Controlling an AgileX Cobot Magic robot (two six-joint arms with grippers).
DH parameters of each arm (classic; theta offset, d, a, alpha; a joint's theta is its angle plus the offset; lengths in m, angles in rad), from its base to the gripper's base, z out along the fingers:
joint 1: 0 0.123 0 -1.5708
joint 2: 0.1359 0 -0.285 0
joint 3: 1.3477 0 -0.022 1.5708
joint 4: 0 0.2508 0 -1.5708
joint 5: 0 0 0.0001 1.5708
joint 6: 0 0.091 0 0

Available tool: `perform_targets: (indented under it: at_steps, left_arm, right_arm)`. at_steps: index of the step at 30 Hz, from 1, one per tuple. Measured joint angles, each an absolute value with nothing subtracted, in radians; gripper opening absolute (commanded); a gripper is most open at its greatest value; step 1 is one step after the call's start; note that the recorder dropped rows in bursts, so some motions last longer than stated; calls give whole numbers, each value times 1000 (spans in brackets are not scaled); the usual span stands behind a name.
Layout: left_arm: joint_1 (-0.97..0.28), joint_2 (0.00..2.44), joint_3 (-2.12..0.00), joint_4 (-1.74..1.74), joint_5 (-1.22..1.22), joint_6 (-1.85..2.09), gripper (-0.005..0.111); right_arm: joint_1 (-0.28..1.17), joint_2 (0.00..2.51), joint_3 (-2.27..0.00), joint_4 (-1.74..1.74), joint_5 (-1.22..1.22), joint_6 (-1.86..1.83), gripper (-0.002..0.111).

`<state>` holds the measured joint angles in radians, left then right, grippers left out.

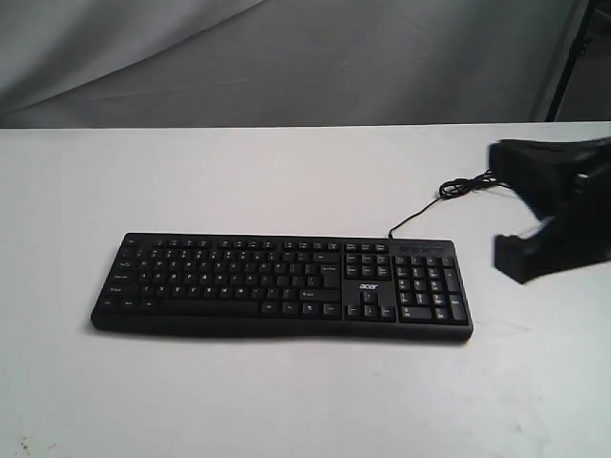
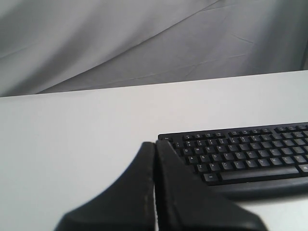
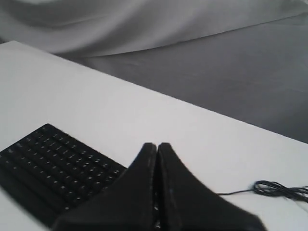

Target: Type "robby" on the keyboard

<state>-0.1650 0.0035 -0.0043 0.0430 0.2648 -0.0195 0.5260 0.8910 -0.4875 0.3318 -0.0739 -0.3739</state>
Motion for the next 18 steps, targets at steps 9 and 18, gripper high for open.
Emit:
perform_targets:
  at_steps: [9,18]
  left_arm:
    - [-165,3,-4,43,265,-20,0]
    - [-165,3,-4,43,265,-20,0]
  right_arm:
    - [120,260,-180,332,0,-374,0]
    - [105,208,-101,293,0,-321,0]
